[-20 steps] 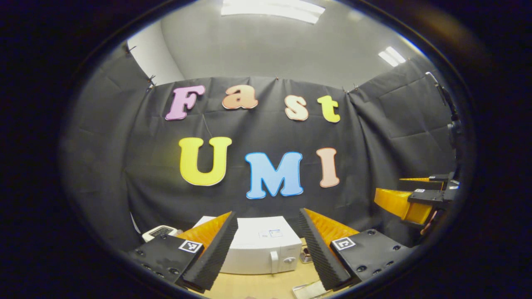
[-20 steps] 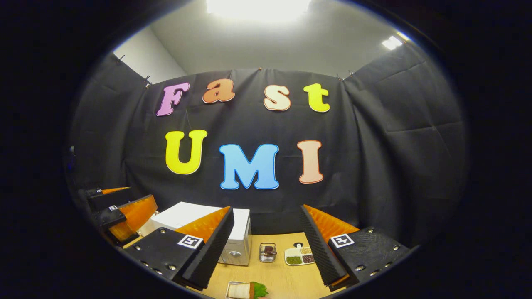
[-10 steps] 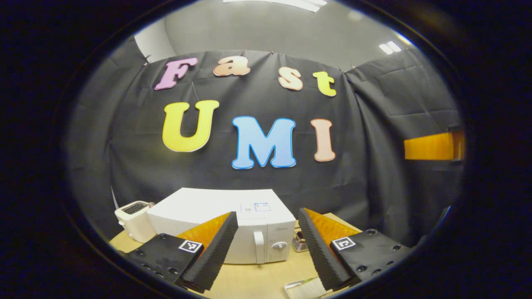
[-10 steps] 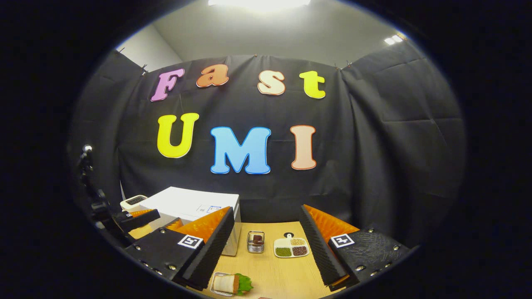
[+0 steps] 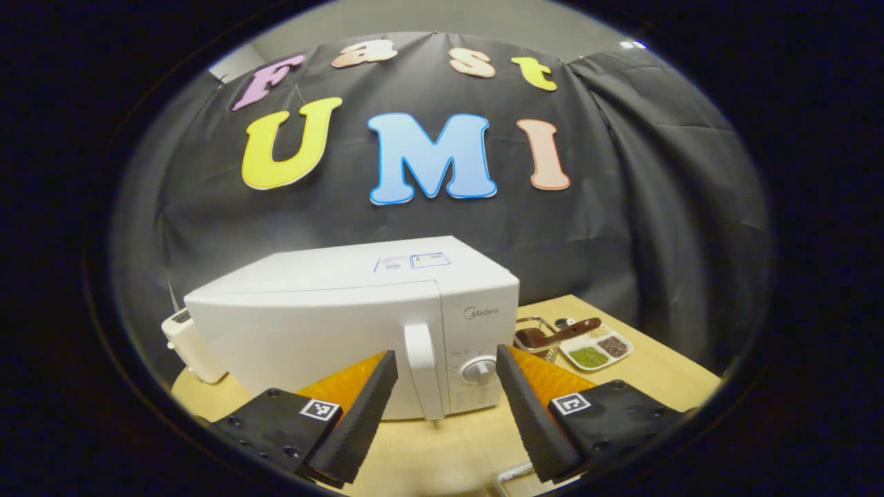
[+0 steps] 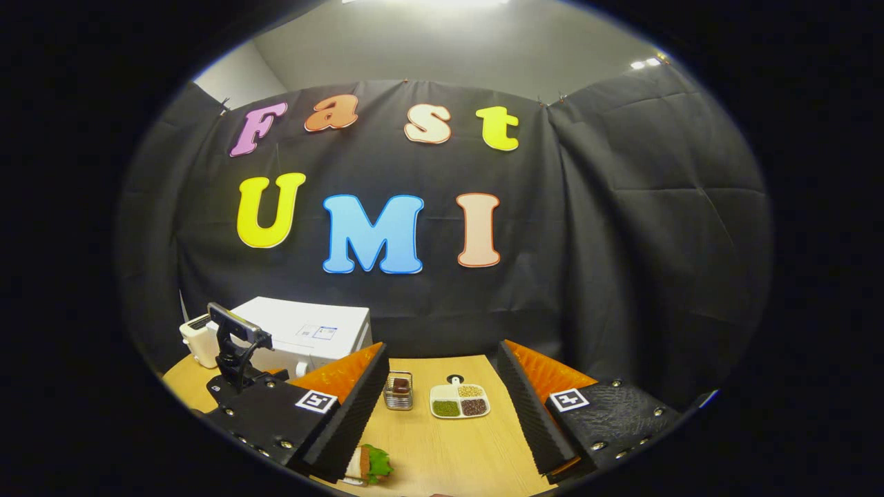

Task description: Open the microwave oven with the left hand, put the food in, and close the microwave oven.

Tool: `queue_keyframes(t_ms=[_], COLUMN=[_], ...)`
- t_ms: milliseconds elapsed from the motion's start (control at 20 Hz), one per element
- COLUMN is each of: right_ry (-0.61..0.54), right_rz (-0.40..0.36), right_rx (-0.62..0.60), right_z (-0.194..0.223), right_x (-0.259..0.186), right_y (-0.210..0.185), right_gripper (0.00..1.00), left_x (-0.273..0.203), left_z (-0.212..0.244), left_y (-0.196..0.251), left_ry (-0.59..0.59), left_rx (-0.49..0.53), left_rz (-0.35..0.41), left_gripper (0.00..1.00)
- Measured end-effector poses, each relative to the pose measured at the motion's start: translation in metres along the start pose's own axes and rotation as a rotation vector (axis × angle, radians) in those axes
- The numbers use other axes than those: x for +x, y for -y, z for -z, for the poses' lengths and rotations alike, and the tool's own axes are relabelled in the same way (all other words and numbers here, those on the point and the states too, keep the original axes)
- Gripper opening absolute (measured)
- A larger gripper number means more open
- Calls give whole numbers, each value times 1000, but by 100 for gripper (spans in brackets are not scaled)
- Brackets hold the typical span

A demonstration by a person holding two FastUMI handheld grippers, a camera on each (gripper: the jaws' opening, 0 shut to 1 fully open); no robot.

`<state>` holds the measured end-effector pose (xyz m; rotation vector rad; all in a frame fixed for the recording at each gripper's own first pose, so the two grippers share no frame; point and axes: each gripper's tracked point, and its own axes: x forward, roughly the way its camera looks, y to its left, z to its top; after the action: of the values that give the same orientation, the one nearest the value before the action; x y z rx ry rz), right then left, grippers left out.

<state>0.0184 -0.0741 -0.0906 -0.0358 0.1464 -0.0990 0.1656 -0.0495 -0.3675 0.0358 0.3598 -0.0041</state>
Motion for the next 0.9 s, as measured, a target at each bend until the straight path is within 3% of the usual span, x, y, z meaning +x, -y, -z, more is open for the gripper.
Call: queue_keyframes(t_ms=[50, 350, 450, 500, 600, 900], right_ry=[-4, -31, -37, -37, -35, -29], right_rz=[7, 21, 12, 10, -1, -25], right_rx=[0, -11, -20, -23, -20, -21], right_z=[2, 10, 12, 11, 10, 9], right_x=[1, 12, 15, 16, 18, 17], right_y=[4, 10, 8, 6, 2, -8], right_gripper=[96, 96, 96, 96, 96, 96], left_x=[7, 42, 44, 51, 42, 40], left_z=[4, 38, 44, 45, 41, 42], left_y=[-3, -14, -8, -9, -9, -8], left_ry=[-8, -94, -118, -121, -129, -160], left_rx=[-4, -37, -49, -35, -28, -11], left_rz=[-10, -41, -30, -30, -27, 11], left_gripper=[99, 89, 46, 34, 30, 7])
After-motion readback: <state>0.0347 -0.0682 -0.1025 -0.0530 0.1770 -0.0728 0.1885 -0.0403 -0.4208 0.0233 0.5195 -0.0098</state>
